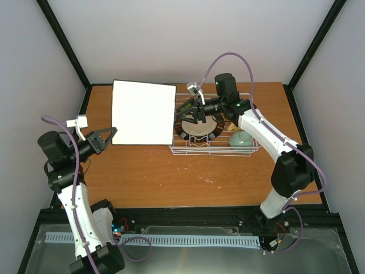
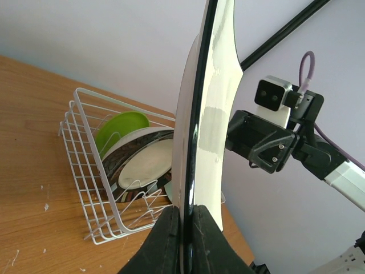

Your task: Load the mixed dishes into the dish rack

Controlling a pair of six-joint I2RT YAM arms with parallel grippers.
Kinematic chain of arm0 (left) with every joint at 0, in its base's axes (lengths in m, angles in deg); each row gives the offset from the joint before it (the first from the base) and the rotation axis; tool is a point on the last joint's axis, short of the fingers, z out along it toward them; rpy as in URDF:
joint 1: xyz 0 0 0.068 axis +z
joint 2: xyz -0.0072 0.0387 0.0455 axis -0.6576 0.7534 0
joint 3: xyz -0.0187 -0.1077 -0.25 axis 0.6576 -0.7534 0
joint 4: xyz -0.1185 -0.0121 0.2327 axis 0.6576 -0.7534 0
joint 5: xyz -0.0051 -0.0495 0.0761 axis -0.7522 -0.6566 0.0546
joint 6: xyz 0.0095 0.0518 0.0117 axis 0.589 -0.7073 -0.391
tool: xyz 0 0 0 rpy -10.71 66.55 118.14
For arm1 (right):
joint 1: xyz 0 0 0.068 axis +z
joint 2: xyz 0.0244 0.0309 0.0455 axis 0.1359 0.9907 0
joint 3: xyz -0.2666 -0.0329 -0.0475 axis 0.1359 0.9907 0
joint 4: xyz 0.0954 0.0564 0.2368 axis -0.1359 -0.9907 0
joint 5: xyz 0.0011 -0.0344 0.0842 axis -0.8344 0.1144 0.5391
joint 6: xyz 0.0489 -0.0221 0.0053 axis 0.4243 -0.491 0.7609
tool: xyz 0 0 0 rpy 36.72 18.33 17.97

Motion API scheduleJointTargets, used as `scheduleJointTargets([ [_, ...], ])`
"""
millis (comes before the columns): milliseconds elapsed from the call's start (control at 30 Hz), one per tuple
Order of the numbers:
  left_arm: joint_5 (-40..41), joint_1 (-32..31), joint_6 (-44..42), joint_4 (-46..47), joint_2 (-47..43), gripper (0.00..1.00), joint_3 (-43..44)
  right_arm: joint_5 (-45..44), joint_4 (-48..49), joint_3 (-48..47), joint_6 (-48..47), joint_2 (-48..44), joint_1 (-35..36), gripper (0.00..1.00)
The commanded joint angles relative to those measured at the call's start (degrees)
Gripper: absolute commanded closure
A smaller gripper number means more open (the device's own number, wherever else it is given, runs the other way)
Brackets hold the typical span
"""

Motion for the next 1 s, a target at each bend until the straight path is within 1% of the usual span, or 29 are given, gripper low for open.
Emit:
scheduleJointTargets([
  [0, -4.63, -0.48, 1.63, 6.17, -1.65, 0.99, 3.17, 1.33, 1.69, -2.67, 2.17, 1.52, 0.07, 0.5],
  [167, -4.96, -0.88, 2.23, 7.05, -1.89, 1.0, 3.3, 1.96, 6.26, -3.01, 6.17, 3.13, 0.73, 0.5],
  [333, -4.83, -1.35, 1.77, 6.48, -1.83, 0.99, 4.09, 1.27, 5.66, -4.48, 5.88, 4.56, 1.73, 0.51],
  [467, -4.92, -1.5, 2.94, 8.03, -1.98, 0.99, 4.1, 1.46, 6.58, -5.17, 6.82, 5.44, 2.44, 0.52],
  [533, -5.09, -1.5, 3.3, 8.58, -2.15, 0.99, 3.91, 1.81, 7.05, -5.91, 7.33, 6.16, 3.06, 0.53],
  [667, -4.77, -1.58, 4.15, 9.69, -2.89, 0.99, 2.53, 2.85, 9.86, -7.46, 9.89, 7.99, 5.0, 0.6],
  [833, -4.83, -1.59, 5.74, 12.0, -3.58, 0.99, 0.56, 4.71, 11.88, -10.47, 12.09, 10.62, 7.83, 0.76],
  [933, -4.59, -1.59, 6.08, 12.48, -3.82, 0.99, -0.1, 5.9, 14.77, -10.92, 14.06, 11.19, 9.16, 0.96],
  [967, -4.39, -1.57, 6.06, 12.42, -3.97, 0.99, -0.28, 6.2, 15.31, -10.9, 14.35, 11.17, 9.34, 0.97],
])
